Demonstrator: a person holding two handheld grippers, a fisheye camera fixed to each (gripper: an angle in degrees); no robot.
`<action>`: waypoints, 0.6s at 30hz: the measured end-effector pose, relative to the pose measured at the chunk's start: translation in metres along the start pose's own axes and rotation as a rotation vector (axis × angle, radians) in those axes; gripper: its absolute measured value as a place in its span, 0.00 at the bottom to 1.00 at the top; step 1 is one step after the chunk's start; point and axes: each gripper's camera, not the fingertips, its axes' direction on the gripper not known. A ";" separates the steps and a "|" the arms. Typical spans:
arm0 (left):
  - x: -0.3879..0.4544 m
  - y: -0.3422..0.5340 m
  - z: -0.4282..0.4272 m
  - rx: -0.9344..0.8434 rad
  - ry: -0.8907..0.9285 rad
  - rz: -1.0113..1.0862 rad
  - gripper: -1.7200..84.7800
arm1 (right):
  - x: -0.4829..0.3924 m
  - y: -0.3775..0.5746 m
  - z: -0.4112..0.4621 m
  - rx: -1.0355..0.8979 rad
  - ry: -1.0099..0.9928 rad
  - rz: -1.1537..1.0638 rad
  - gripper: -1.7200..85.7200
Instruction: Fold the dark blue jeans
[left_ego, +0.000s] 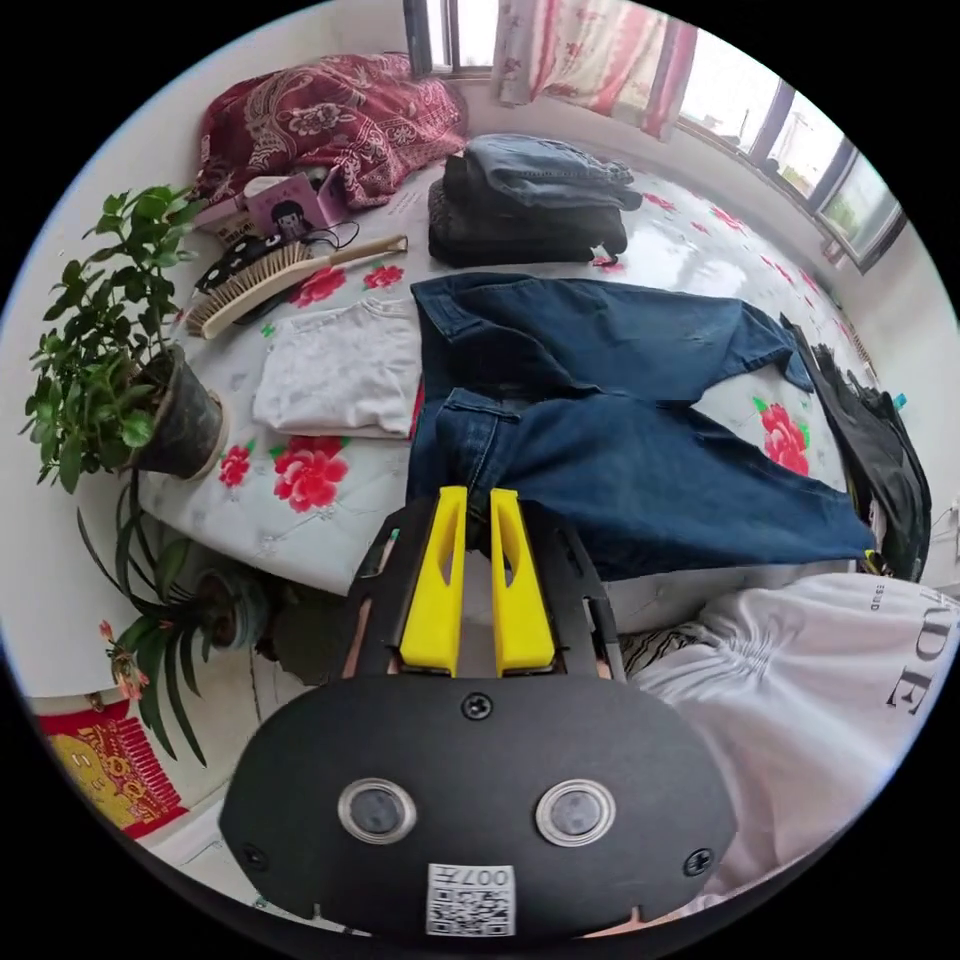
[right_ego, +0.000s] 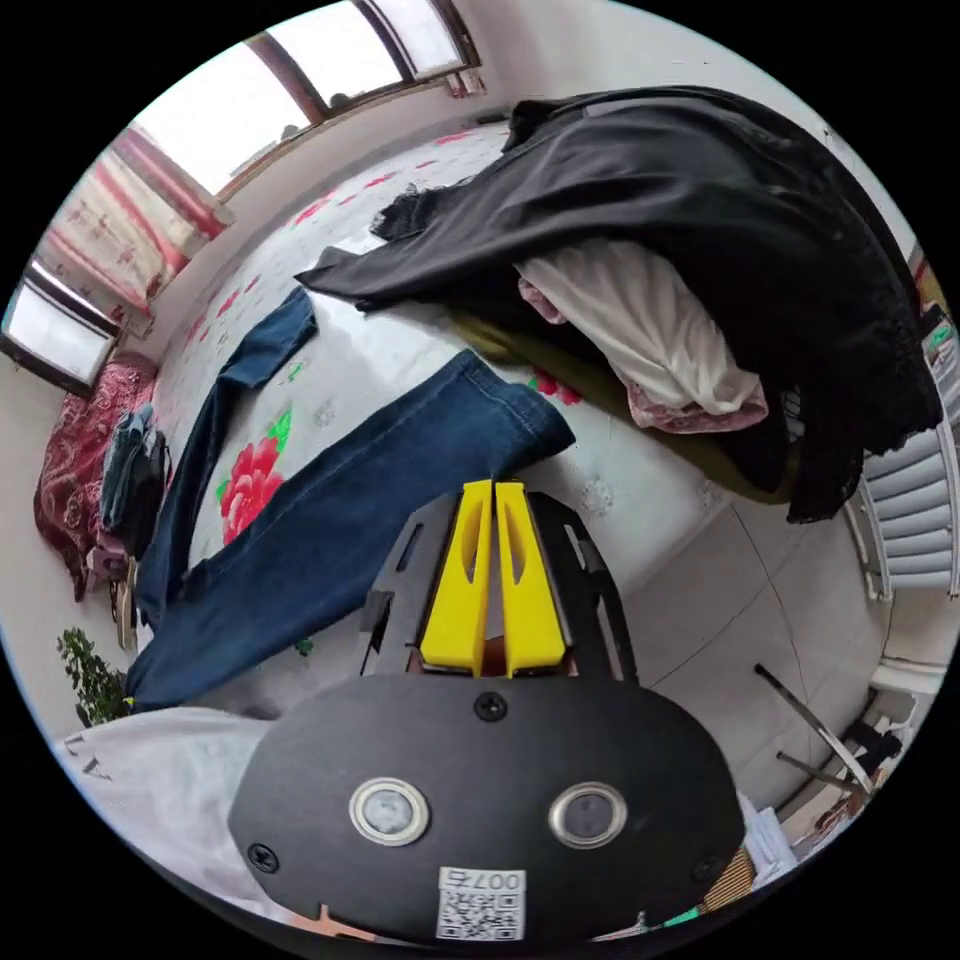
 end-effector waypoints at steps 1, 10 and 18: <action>-0.003 0.009 0.010 -0.014 -0.011 0.005 0.07 | -0.002 0.011 -0.005 -0.009 -0.028 -0.018 0.03; 0.033 0.075 0.117 -0.136 -0.159 -0.178 0.08 | -0.006 0.032 -0.025 0.016 0.086 -0.056 0.09; 0.150 0.027 0.153 -0.036 -0.001 0.102 0.08 | -0.018 -0.042 -0.002 -0.039 -0.067 -0.157 0.10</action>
